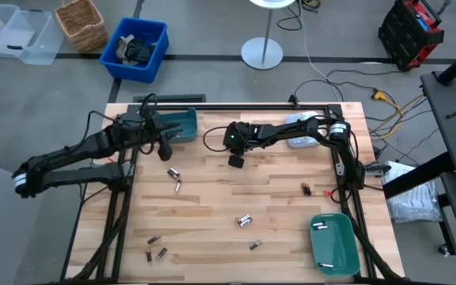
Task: Sort batteries
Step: Put the silver battery into the green bin
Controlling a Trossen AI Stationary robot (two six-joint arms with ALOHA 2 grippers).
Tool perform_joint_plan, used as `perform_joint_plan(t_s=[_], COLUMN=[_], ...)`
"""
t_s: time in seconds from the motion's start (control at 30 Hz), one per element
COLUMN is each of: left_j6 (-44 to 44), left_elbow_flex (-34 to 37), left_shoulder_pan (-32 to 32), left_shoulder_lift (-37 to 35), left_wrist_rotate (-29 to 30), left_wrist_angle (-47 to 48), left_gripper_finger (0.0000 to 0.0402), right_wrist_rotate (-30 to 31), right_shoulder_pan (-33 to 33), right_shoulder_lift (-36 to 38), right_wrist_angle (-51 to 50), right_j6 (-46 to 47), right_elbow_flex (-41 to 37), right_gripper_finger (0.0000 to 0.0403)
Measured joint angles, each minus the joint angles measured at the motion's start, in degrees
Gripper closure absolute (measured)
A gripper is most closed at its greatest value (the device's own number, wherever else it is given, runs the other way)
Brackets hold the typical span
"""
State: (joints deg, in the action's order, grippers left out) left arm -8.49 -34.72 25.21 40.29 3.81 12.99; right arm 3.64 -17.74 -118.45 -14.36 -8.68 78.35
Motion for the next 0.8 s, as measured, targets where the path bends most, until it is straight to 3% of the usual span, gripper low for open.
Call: perform_joint_plan(t_s=[0.27, 0.47, 0.57, 0.8], left_j6=[0.0, 0.7, 1.2, 1.6], left_elbow_flex=[0.0, 0.0, 0.0, 0.0], left_shoulder_pan=[0.0, 0.0, 0.0, 0.0], left_shoulder_lift=[1.1, 1.4, 1.4, 1.4], left_wrist_rotate=[0.0, 0.0, 0.0, 0.0], left_wrist_angle=[-0.2, -0.3, -0.1, -0.1], left_gripper_finger=[0.0326, 0.0326, 0.0326, 0.0326], right_wrist_rotate=[0.0, -6.6, -11.4, -11.6], right_shoulder_pan=[1.0, 4.9, 7.9, 19.9], right_shoulder_lift=[7.8, 20.4, 27.9, 41.2], right_wrist_angle=[-6.7, -24.2, -32.3, -46.3], right_j6=[-0.3, 1.4, 5.7, 17.1], right_elbow_flex=[-0.3, -0.3, -0.2, -1.0], right_gripper_finger=[0.0366, 0.0367, 0.0368, 0.0369])
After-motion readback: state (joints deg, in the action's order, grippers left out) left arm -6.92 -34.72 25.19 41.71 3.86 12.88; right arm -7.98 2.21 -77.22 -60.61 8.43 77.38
